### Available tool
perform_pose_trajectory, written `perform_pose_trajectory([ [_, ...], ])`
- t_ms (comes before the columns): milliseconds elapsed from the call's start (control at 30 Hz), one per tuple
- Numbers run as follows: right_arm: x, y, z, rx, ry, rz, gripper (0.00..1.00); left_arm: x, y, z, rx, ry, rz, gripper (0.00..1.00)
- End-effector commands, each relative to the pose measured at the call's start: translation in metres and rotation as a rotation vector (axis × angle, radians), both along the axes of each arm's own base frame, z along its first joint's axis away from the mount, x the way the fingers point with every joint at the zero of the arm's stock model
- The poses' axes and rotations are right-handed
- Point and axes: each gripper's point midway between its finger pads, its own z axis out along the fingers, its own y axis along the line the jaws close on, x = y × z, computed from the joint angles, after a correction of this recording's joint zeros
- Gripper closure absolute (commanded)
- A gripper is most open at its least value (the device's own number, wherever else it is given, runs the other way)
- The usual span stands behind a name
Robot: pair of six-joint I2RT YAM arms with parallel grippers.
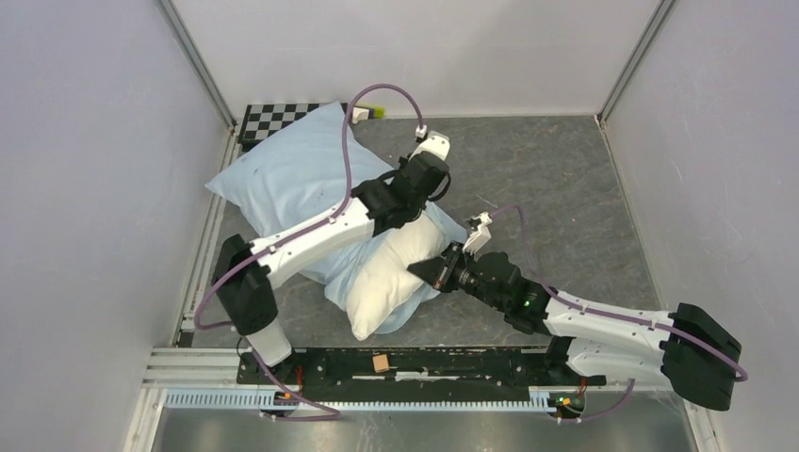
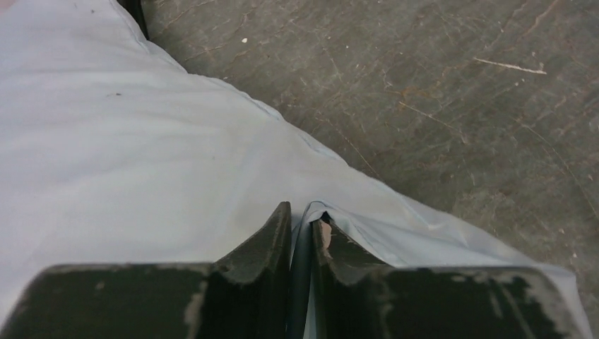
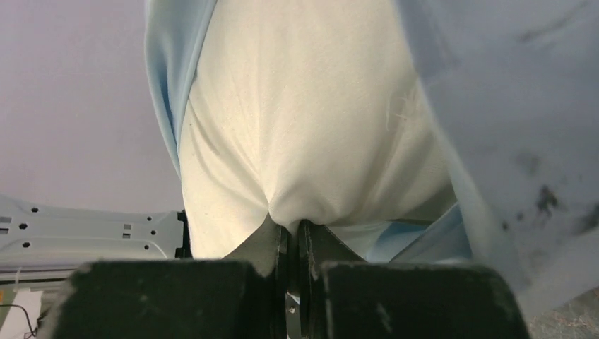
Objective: Remove the pillowcase from the pillow
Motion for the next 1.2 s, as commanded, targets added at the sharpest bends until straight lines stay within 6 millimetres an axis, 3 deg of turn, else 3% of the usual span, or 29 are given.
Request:
perform_pose_trajectory([
  [0,-0.018,0.024,0.052,0.129,-0.099,0.110,1.00,0.044,0.005,0.008,0.002,-0.015,0.047,0.81],
  [133,-0.013,0.007,0.052,0.167,-0.092,0.021,1.00,0.063,0.033,-0.014,-0.152,0.077,0.086,0.79],
  [267,-0.008,-0.010,0.067,0.200,-0.140,-0.045,1.00,0.070,0.078,-0.027,-0.094,0.082,0.238,0.75],
  [367,-0.003,-0.019,0.082,0.186,-0.184,-0.085,1.00,0.068,0.104,-0.049,-0.082,0.137,0.314,0.74],
  [467,0.002,-0.021,0.089,0.168,-0.208,-0.103,1.00,0.059,0.102,-0.059,-0.149,0.166,0.272,0.61],
  [567,0.003,-0.011,0.089,0.156,-0.207,-0.082,1.00,0.043,0.082,-0.040,-0.281,0.153,0.149,0.41],
  [600,0.004,-0.005,0.090,0.151,-0.209,-0.071,1.00,0.035,0.076,-0.025,-0.324,0.128,0.107,0.37],
  [733,0.011,0.008,0.102,0.152,-0.229,-0.070,1.00,0.002,0.060,0.018,-0.372,0.072,-0.006,0.24],
  [867,0.023,0.009,0.108,0.148,-0.247,-0.120,1.00,-0.032,0.065,0.044,-0.350,0.059,-0.032,0.12],
  [967,0.031,0.010,0.107,0.130,-0.252,-0.152,1.00,-0.054,0.081,0.062,-0.349,0.056,-0.013,0.01],
  [1167,0.045,0.013,0.104,0.114,-0.241,-0.174,1.00,-0.096,0.108,0.091,-0.392,0.077,-0.029,0.00],
])
